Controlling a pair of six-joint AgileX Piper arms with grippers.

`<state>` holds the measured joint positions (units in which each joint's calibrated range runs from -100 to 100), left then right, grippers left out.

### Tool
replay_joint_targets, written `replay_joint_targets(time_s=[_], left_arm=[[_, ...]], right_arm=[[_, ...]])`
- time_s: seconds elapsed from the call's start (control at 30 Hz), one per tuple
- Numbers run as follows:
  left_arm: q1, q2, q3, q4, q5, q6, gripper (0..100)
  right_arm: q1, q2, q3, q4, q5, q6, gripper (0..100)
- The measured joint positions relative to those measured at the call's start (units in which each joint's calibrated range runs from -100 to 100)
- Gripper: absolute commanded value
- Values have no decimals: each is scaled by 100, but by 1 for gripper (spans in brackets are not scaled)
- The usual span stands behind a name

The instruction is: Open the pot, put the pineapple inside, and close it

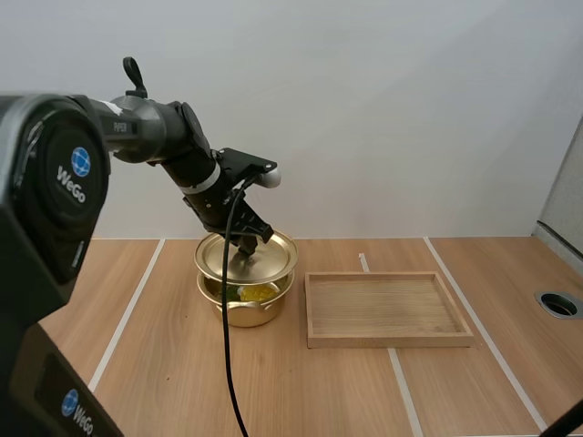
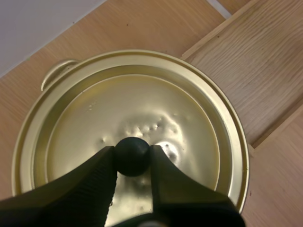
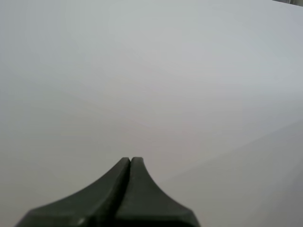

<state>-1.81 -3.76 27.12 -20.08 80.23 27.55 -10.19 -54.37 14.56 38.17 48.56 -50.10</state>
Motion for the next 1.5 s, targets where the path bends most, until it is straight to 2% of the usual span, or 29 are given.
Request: replay_joint_targets(time_s=[0.67,0.73,0.8,0.87,1.0,1.03,1.2,1.5], left_arm=[[0,658,0,109,-209,0,0],[0,709,0,135,-209,0,3],[0,707,0,135,-209,0,13],[0,707,0,145,-209,0,31],[0,707,0,176,-147,24,88],[0,707,28,205,-79,58,98],[0,400,-55,234,-200,59,100],[0,-937,-990,307,-1505,-940,100]], right_arm=[[0,0,0,-10,0,0,0],[0,0,0,-10,0,0,0],[0,0,0,-10,0,0,0],[0,0,0,-13,0,0,0],[0,0,0,-36,24,0,0],[0,0,0,-47,78,0,0],[0,0,0,-47,204,0,0],[0,-11,13,-47,264,0,0]])
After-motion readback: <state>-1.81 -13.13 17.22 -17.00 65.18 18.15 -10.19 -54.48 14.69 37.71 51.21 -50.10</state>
